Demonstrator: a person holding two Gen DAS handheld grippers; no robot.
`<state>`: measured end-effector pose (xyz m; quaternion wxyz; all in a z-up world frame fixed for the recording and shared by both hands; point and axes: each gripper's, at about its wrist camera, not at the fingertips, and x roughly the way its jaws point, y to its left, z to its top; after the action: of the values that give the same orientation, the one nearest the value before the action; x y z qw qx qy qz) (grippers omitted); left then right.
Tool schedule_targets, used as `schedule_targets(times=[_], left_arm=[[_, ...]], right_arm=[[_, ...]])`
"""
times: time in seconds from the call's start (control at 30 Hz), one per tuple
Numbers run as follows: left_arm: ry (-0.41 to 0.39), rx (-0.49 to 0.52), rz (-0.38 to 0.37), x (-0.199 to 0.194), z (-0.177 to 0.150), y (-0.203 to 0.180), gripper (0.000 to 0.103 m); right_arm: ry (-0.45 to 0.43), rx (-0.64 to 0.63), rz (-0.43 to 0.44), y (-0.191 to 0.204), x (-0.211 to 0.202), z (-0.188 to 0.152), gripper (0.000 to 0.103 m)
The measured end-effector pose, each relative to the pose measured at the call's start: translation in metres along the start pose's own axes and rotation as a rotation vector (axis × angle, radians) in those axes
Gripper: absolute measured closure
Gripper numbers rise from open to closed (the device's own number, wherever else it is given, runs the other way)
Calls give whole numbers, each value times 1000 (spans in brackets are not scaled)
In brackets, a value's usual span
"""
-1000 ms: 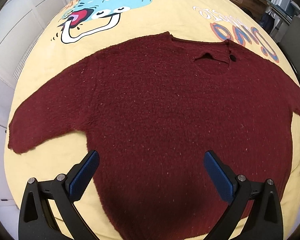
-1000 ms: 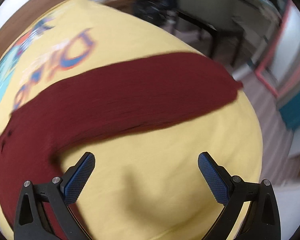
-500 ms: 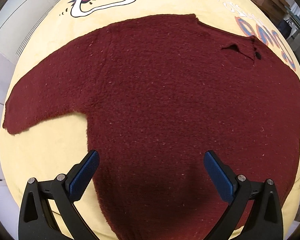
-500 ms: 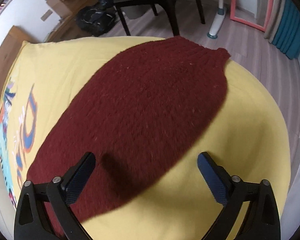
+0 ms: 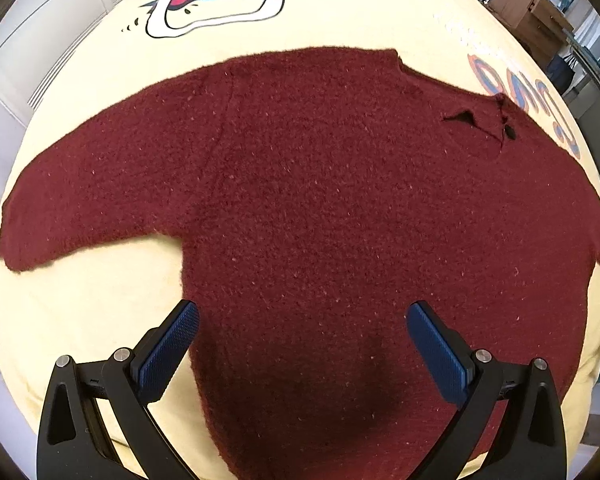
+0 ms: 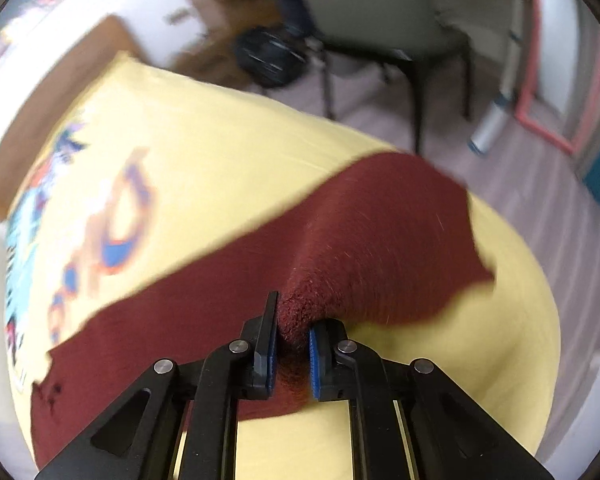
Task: Fold small clothes
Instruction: 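Grasp the sweater sleeve cuff with the right tool and lift it, then lay the sleeve across the sweater body and open the right tool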
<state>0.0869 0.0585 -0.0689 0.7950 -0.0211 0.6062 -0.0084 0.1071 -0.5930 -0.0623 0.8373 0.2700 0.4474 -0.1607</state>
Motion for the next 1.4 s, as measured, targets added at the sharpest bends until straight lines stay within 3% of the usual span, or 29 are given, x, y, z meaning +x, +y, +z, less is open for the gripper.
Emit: schedule_targets(times=[0.2,0.37,0.53,0.7,0.8,1.0,1.13,1.27,1.33,1.37,1.4], left_arm=[[-28,-7,-53,-10,8,14,1],[-65,20,-56,-24,11,23,1],[-80,21,-63,-28,21,33,1],[-72,6,-61,-19,29,40,1],[-63,7,-57,-13,31,42,1],[-50,-13,-72,-9,29,49,1],[-48,-9,-64,-7,29,49,1],[-55,3,-51,-8,29,48,1],[-67,15,-41,-10,29,46,1],[-74,23,-33,-11,29,44,1],[-77,31,-28,-12,29,43,1]], right_arm=[[-40,-164,137,101,-48,-7,91],[-14,-280,245,193,-63,-27,91],[25,-397,325,281,-61,-59,91],[131,-501,351,338,-36,-105,91],[227,-584,316,355,-12,-147,91],[403,-684,228,345,30,-221,91],[443,-720,176,340,41,-244,90],[449,-733,154,341,45,-247,85],[444,-747,123,344,45,-247,75],[435,-758,111,344,42,-245,61],[428,-766,112,344,39,-244,40]])
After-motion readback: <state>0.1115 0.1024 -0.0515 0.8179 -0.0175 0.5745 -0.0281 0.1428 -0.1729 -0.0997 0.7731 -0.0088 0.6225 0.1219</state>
